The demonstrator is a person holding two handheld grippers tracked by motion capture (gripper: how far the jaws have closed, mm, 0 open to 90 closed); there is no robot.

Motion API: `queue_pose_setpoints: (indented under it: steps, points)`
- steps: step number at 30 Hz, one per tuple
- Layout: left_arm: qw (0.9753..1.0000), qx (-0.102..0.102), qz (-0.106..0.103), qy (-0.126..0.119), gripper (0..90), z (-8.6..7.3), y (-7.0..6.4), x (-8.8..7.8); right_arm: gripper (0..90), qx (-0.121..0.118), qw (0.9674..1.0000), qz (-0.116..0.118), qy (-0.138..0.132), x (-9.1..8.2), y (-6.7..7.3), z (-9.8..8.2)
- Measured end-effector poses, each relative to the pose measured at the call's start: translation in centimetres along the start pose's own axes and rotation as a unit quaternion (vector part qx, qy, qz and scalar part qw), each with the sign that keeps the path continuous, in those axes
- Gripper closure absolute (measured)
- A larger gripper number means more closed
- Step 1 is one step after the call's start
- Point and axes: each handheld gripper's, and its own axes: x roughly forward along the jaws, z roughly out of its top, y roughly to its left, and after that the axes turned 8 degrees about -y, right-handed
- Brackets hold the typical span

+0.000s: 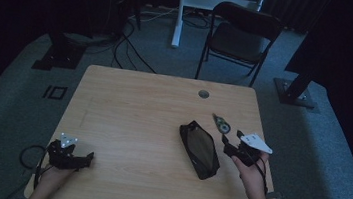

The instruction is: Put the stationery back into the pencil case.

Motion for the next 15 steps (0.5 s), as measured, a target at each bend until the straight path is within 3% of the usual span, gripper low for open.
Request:
queue_pose_setpoints:
  steps: [10, 15]
  points:
    - [1.0, 0.0, 0.0, 0.0, 0.6, 0.0, 0.0, 0.0, 30.3, 0.021, 0.9995, 0.01, 0.02, 3.1, -1.8, -0.2]
    - [1.0, 0.0, 0.0, 0.0, 0.6, 0.0, 0.0, 0.0, 28.9, 0.014, 0.9992, 0.009, 0.037, 4.9, -2.6, -0.3]
